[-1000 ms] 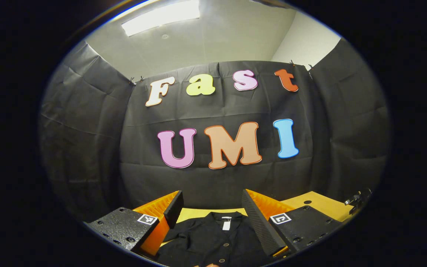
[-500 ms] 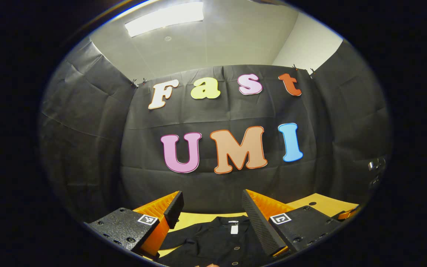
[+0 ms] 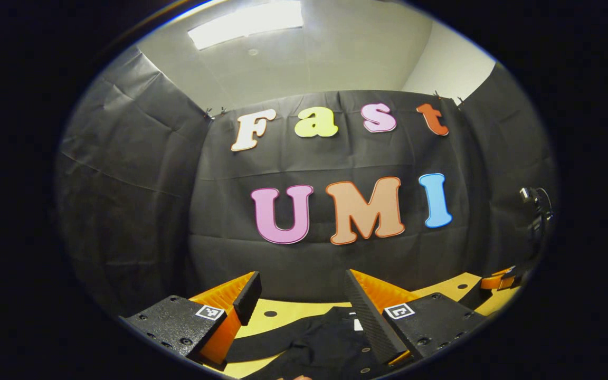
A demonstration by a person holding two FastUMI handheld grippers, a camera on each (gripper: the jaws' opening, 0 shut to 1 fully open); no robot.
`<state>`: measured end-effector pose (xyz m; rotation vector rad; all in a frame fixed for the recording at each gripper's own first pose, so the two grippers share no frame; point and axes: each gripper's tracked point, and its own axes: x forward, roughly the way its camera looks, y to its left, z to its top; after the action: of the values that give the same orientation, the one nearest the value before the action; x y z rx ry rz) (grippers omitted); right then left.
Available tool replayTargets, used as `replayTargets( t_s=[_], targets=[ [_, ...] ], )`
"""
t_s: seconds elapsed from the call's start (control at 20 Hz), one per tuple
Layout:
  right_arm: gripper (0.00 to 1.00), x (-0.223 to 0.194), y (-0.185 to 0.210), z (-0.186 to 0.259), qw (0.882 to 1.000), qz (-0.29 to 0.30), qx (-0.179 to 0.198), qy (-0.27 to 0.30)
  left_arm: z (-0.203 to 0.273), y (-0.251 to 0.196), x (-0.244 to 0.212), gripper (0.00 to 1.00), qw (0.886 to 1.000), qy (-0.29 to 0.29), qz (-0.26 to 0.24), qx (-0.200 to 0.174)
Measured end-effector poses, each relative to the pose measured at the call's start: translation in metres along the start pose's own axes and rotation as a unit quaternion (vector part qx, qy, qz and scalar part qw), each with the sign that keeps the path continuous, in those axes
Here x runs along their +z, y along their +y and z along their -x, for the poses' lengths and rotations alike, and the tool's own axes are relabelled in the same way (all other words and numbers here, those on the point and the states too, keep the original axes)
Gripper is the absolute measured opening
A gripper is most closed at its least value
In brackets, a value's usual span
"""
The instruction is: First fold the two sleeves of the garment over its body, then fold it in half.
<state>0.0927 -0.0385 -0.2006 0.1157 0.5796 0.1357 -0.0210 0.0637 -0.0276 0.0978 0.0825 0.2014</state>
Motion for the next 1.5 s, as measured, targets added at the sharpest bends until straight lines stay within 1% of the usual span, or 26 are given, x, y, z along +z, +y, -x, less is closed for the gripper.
replayTargets(
  t_s=[0.2,0.35,0.45,0.55,0.6,0.65,0.7,0.85,0.95,1.05,1.25,1.5],
  targets=[
    [0.02,0.029,0.033,-0.014,0.999,0.013,0.018,-0.029,0.005,0.035,-0.008,0.94,1.0,0.009,-0.002,0.026],
    [0.0,0.041,0.063,-0.024,0.998,0.031,0.034,-0.04,0.007,0.058,-0.01,0.94,0.999,0.013,-0.002,0.043],
    [0.02,0.046,0.085,-0.029,0.997,0.045,0.048,-0.045,0.009,0.073,-0.013,0.94,0.998,0.016,-0.002,0.055],
    [0.02,0.05,0.107,-0.037,0.995,0.058,0.062,-0.051,0.012,0.089,-0.018,0.94,0.998,0.02,-0.001,0.066],
    [0.01,0.052,0.119,-0.041,0.994,0.062,0.069,-0.054,0.013,0.097,-0.023,0.94,0.997,0.025,-0.001,0.072],
    [0.02,0.052,0.129,-0.047,0.993,0.067,0.076,-0.054,0.014,0.105,-0.026,0.94,0.997,0.029,-0.001,0.077],
    [0.03,0.051,0.141,-0.052,0.993,0.072,0.082,-0.052,0.016,0.113,-0.03,0.94,0.996,0.033,-0.001,0.083],
    [0.02,0.043,0.172,-0.07,0.991,0.084,0.099,-0.035,0.019,0.136,-0.042,0.94,0.994,0.046,0.002,0.099],
    [0.03,0.037,0.192,-0.084,0.99,0.091,0.108,-0.024,0.022,0.153,-0.05,0.94,0.992,0.055,-0.001,0.111],
    [0.02,0.028,0.21,-0.098,0.988,0.1,0.116,-0.012,0.026,0.168,-0.054,0.94,0.991,0.057,-0.006,0.122],
    [0.02,0.013,0.246,-0.124,0.985,0.115,0.129,0.009,0.028,0.193,-0.063,0.94,0.988,0.065,-0.02,0.138],
    [0.02,-0.018,0.288,-0.171,0.98,0.136,0.136,0.058,0.028,0.222,-0.086,0.95,0.983,0.092,-0.027,0.155]
  ],
)
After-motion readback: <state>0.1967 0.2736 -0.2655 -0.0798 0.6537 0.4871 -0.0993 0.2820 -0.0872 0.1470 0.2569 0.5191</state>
